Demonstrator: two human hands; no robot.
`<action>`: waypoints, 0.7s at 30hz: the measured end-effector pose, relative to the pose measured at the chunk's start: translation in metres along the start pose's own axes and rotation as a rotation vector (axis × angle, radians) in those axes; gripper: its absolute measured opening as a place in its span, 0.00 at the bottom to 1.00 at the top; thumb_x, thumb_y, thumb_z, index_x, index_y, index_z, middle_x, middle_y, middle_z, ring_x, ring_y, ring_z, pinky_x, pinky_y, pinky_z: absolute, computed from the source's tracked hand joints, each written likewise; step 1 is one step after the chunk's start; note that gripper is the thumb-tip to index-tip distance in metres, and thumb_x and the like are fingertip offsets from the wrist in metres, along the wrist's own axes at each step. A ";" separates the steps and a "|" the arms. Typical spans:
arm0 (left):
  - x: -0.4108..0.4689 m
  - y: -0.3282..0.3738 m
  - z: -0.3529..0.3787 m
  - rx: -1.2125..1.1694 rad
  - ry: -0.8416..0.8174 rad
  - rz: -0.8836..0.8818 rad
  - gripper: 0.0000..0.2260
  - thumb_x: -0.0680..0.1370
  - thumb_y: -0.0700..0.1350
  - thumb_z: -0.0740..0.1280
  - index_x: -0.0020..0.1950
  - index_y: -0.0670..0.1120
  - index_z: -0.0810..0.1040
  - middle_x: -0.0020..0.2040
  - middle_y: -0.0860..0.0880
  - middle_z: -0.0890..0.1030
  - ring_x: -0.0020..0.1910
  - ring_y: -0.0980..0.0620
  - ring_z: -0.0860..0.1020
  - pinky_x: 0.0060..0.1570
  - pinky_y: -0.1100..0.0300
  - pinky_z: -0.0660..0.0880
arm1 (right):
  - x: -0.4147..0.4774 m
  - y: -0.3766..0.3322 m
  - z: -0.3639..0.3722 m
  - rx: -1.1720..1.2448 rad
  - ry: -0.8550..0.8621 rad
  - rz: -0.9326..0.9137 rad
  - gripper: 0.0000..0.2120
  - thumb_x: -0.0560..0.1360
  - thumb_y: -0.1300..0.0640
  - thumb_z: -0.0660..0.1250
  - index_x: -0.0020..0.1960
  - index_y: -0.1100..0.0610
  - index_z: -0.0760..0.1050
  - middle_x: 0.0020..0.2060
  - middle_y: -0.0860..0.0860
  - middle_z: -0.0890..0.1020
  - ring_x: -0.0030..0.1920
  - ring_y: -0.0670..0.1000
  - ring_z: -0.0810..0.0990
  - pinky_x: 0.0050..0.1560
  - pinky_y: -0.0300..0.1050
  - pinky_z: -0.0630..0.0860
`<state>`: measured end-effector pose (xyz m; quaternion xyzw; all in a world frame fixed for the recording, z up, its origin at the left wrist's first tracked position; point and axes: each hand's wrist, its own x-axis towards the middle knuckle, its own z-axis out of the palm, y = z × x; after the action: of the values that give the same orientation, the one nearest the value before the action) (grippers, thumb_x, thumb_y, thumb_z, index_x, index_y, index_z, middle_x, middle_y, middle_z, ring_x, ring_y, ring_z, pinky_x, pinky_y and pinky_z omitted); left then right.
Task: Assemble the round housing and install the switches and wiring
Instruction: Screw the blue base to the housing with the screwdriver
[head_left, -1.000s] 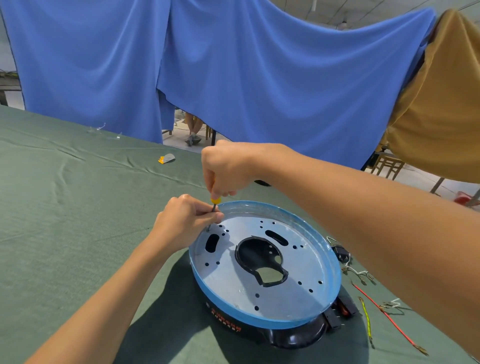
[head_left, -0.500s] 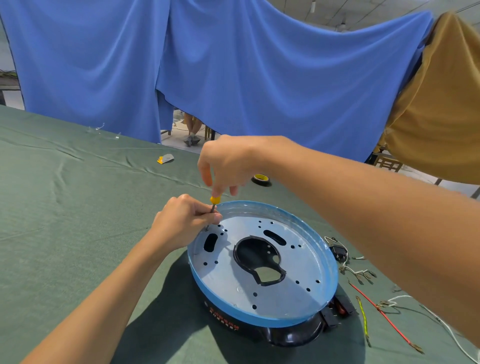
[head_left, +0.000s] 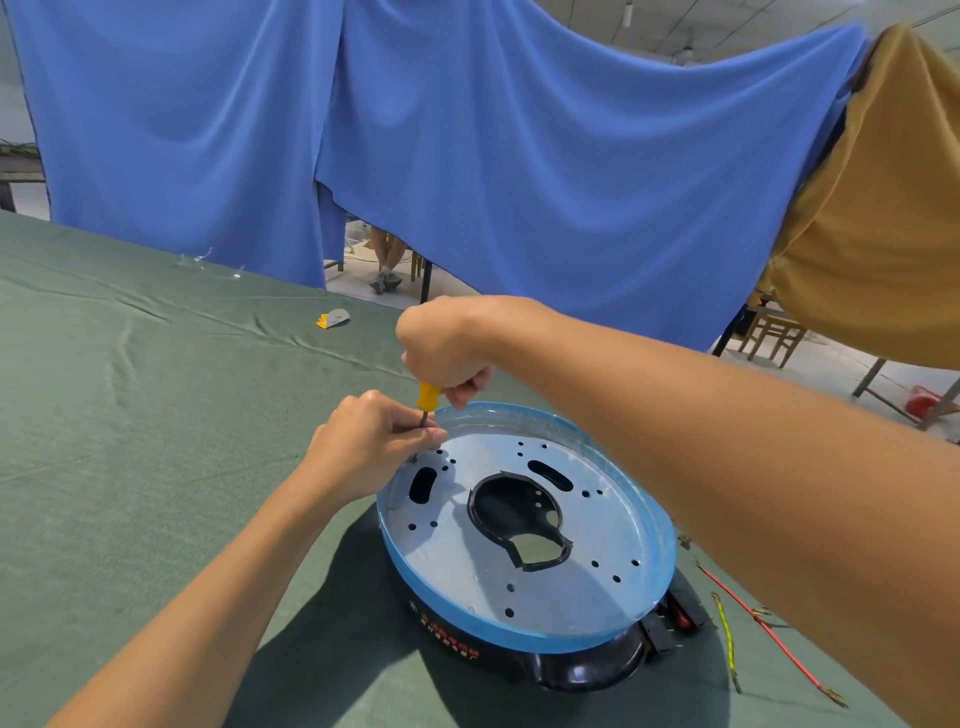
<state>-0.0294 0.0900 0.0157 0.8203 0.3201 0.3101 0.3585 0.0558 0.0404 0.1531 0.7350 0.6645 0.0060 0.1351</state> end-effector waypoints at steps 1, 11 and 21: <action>0.000 0.000 0.000 0.006 -0.008 0.002 0.04 0.74 0.50 0.75 0.45 0.51 0.85 0.45 0.47 0.86 0.54 0.45 0.82 0.55 0.40 0.77 | -0.002 0.001 0.000 0.003 -0.012 0.000 0.18 0.82 0.59 0.54 0.35 0.61 0.72 0.21 0.51 0.80 0.21 0.49 0.78 0.29 0.41 0.79; 0.000 -0.001 0.000 0.000 -0.002 -0.010 0.04 0.74 0.50 0.75 0.41 0.59 0.83 0.45 0.50 0.86 0.54 0.47 0.82 0.55 0.41 0.77 | -0.022 0.007 -0.011 -0.195 0.160 -0.189 0.07 0.75 0.61 0.68 0.39 0.56 0.75 0.28 0.47 0.73 0.29 0.42 0.71 0.23 0.32 0.69; -0.001 0.000 0.000 0.028 -0.005 -0.012 0.02 0.74 0.50 0.74 0.44 0.53 0.86 0.46 0.49 0.86 0.54 0.46 0.82 0.55 0.41 0.76 | -0.010 -0.003 -0.004 -0.191 0.066 -0.066 0.17 0.79 0.68 0.57 0.33 0.58 0.60 0.30 0.53 0.70 0.15 0.43 0.71 0.15 0.32 0.64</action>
<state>-0.0301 0.0895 0.0154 0.8240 0.3284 0.3015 0.3496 0.0507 0.0319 0.1582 0.6959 0.6888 0.0892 0.1826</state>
